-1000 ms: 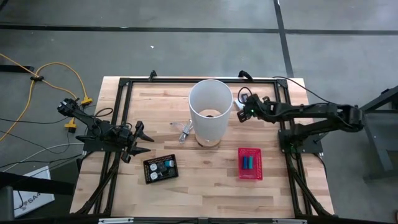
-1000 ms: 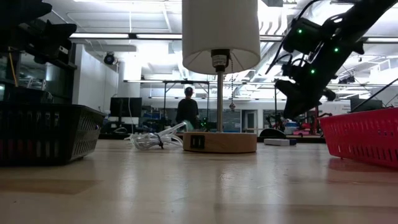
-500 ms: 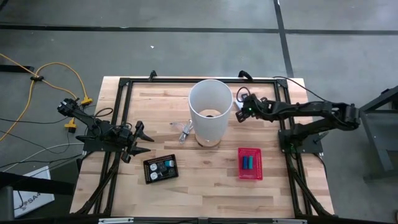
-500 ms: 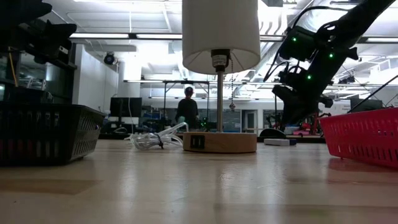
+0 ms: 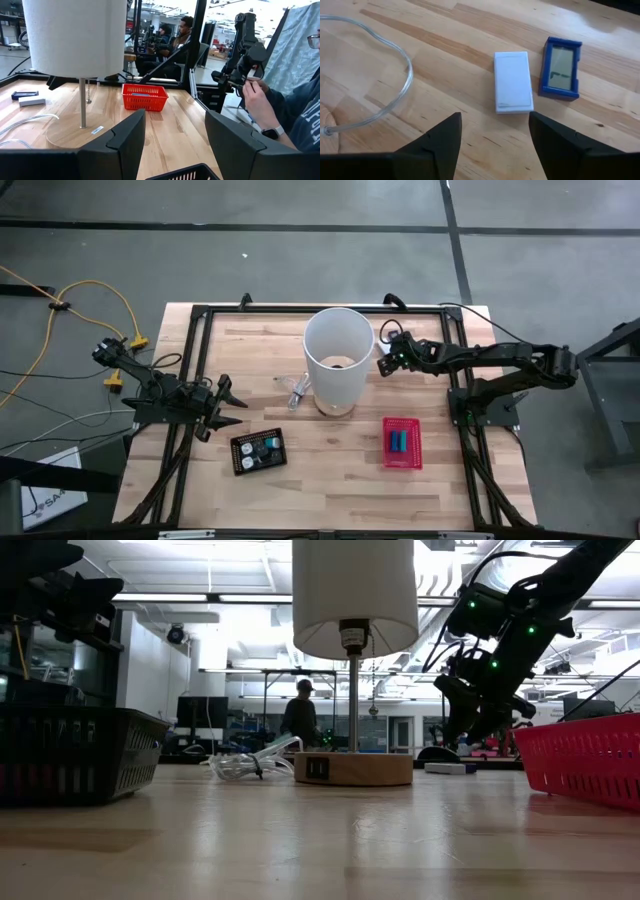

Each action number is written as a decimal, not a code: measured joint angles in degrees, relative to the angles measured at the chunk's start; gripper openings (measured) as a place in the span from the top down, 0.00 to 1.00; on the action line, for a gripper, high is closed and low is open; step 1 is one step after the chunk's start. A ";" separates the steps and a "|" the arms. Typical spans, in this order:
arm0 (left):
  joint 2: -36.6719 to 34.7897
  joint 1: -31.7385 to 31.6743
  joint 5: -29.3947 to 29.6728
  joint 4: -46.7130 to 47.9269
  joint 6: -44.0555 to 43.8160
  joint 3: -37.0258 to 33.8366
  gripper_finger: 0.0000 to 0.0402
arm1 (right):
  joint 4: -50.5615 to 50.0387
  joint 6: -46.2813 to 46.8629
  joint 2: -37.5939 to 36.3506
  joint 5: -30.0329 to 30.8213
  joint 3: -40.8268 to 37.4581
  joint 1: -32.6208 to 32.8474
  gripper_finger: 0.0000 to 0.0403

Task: Pick & Place Office items
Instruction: Put the white digital clock into the orange bin

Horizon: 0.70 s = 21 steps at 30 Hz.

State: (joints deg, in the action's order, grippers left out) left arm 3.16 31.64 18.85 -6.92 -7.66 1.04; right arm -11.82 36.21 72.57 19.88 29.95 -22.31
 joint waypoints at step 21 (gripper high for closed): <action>0.00 0.00 0.00 0.00 0.00 0.00 0.50 | 0.87 1.14 5.40 1.00 0.02 -1.10 0.49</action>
State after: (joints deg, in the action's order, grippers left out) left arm 3.16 31.64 18.85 -6.92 -7.66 1.04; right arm -10.95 37.34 77.97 20.88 29.98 -23.41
